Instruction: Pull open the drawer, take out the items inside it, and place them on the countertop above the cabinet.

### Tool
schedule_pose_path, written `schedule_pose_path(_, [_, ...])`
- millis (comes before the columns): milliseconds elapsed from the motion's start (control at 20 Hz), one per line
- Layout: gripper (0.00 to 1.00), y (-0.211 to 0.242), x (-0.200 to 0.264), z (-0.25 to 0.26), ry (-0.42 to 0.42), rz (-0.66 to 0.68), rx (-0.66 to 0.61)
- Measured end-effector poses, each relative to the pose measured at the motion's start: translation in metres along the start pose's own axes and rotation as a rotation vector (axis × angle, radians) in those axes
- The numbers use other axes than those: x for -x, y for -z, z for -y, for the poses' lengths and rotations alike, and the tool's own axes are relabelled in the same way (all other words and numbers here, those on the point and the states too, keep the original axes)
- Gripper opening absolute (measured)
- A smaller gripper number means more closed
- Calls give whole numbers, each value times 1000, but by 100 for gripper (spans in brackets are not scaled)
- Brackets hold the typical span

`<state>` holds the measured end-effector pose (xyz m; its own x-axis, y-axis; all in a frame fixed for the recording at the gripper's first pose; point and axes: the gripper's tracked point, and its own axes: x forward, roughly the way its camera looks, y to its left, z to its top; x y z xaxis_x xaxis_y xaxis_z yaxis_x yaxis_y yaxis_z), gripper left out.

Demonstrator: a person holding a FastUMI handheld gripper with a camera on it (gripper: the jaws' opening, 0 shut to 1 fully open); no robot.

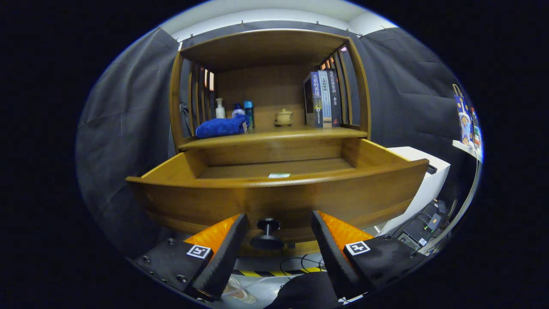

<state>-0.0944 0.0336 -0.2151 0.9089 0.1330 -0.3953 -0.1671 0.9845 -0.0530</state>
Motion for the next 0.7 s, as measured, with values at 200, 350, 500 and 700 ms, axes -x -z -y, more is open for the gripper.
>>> schedule_pose_path(200, [98,-31,3,3,8,15,-35])
schedule_pose_path(350, [99,-56,1,8,45,0,-60])
schedule_pose_path(500, [99,-86,-5,9,41,35,-13])
schedule_pose_path(700, [99,-97,-27,-2,19,-12,30])
